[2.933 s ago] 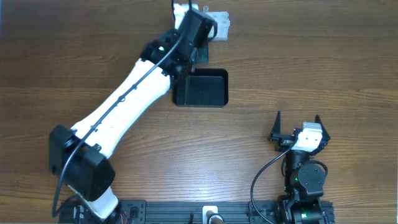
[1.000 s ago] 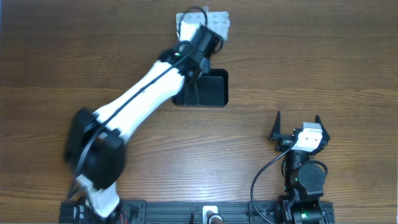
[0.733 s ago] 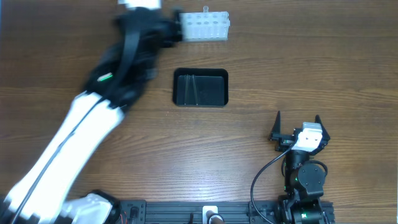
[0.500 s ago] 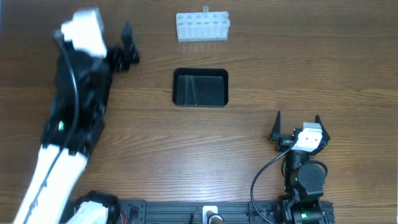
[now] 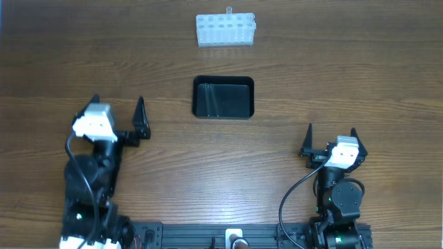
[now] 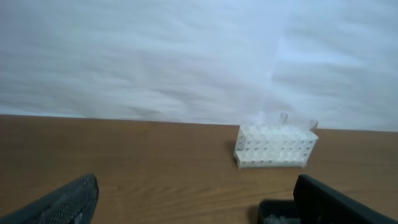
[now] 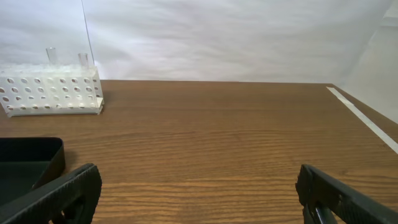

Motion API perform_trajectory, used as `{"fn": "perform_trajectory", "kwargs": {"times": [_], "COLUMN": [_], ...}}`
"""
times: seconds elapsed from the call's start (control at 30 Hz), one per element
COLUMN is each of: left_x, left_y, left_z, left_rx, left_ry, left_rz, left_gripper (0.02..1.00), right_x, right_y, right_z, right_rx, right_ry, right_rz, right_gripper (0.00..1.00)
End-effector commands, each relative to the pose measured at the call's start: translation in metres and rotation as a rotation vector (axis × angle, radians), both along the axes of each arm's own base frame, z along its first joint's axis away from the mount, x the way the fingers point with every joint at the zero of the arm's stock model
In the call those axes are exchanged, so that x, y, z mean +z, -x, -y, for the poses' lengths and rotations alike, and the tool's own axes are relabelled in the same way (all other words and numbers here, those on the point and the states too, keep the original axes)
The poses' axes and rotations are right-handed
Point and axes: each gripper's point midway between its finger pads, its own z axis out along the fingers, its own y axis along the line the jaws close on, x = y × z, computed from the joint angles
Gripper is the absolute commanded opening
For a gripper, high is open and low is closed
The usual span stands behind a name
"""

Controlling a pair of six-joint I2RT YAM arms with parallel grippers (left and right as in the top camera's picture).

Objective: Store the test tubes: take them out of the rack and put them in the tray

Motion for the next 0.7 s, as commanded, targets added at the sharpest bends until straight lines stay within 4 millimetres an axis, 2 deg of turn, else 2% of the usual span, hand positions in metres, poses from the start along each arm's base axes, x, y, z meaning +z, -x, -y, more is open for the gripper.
{"fn": "perform_trajectory", "kwargs": {"times": [0.03,0.23,0.37,0.5,0.7], "left_x": [-0.014,-0.03,-0.051,-0.073,-0.09], "left_y": [0.013,0.024,0.027,0.03,0.034], "left_z": [0.002,0.002,0.003,0.003,0.002], "left_rx": [-0.038,-0.061,-0.073,-0.074,-0.07], "left_ry": [-0.004,-0.002,-0.003,-0.007,-0.012], "left_rz": [0.043,0.082,0.073,0.01,-0.054], "left_gripper": [0.998,1.0,0.998,1.0,1.0], "right_x": [-0.001,-0.001,-0.002,-0.001,-0.001], "right_y": [0.0,0.0,0.0,0.0,0.0], "right_z": [0.0,0.0,0.0,0.0,0.0], "right_rx": [-0.001,-0.001,-0.001,-0.001,-0.001], "right_ry": [0.001,0.001,0.001,0.001,0.001], "right_rz": [0.001,0.001,0.0,0.001,0.001], "right_gripper": [0.993,0.991,0.993,0.991,0.991]}}
